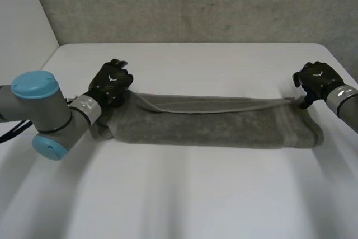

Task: Fold the towel.

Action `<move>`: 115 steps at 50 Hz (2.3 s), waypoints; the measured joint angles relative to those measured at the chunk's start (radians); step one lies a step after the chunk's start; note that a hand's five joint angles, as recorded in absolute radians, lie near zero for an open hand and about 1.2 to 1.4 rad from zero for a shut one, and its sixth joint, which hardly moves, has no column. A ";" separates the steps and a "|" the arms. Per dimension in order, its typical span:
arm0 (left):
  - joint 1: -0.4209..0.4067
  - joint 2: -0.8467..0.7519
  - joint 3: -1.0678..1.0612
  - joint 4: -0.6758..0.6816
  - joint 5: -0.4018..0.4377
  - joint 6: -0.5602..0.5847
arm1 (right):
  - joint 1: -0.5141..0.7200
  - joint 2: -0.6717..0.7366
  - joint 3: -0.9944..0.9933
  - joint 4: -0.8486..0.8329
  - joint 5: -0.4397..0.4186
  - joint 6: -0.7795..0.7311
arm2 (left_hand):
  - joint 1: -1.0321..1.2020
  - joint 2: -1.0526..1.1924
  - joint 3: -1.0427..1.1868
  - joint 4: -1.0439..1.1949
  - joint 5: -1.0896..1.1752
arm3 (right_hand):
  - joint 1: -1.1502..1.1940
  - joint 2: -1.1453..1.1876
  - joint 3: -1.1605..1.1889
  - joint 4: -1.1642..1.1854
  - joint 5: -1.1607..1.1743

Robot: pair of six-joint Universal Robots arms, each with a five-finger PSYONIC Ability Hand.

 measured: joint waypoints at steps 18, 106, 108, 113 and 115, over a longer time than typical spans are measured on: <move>0.002 0.028 0.013 0.060 -0.086 -0.001 | -0.006 -0.024 0.020 -0.126 0.048 0.103 | -0.570 -0.608 0.000 0.000 -0.614 | -0.476 -0.503 0.000 0.000 -0.297; -0.012 0.247 -0.382 -0.157 -0.416 -0.130 | -0.202 -0.291 0.708 -0.263 -0.232 -0.016 | -0.275 -0.277 0.000 0.000 -0.272 | 0.303 0.288 0.000 0.000 0.342; -0.012 0.239 -0.373 -0.153 -0.416 -0.130 | -0.202 -0.287 0.704 -0.262 -0.232 -0.016 | -0.243 -0.243 0.000 0.000 -0.238 | 0.305 0.288 0.000 0.000 0.344; -0.012 0.228 -0.357 -0.127 -0.416 -0.130 | -0.203 -0.279 0.699 -0.261 -0.231 -0.017 | -0.203 -0.203 0.000 0.000 -0.197 | 0.307 0.292 0.000 0.000 0.344; -0.012 0.228 -0.355 -0.115 -0.416 -0.130 | -0.203 -0.278 0.699 -0.261 -0.231 -0.017 | -0.165 -0.158 0.000 0.000 -0.155 | 0.308 0.293 0.000 0.000 0.346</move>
